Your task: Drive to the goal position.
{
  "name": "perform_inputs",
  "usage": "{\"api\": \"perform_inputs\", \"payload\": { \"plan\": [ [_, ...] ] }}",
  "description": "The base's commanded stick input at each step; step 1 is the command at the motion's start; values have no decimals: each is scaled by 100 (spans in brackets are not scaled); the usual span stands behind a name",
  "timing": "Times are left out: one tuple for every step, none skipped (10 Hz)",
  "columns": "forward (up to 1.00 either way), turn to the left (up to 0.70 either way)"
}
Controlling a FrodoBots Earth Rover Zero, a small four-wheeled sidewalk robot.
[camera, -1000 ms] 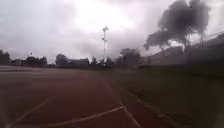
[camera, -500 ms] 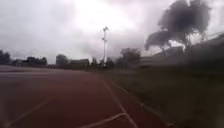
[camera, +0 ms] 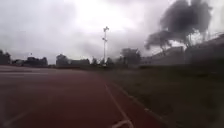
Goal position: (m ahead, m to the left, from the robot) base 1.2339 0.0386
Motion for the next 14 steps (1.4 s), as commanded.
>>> {"api": "perform_inputs", "payload": {
  "plan": [
    [50,12],
    [50,41],
    [50,50],
    [50,50],
    [50,50],
    [50,50],
    [50,50],
    [50,45],
    [50,40],
    [50,35],
    [50,30],
    [50,25],
    [50,20],
    [50,15]
  ]
}}
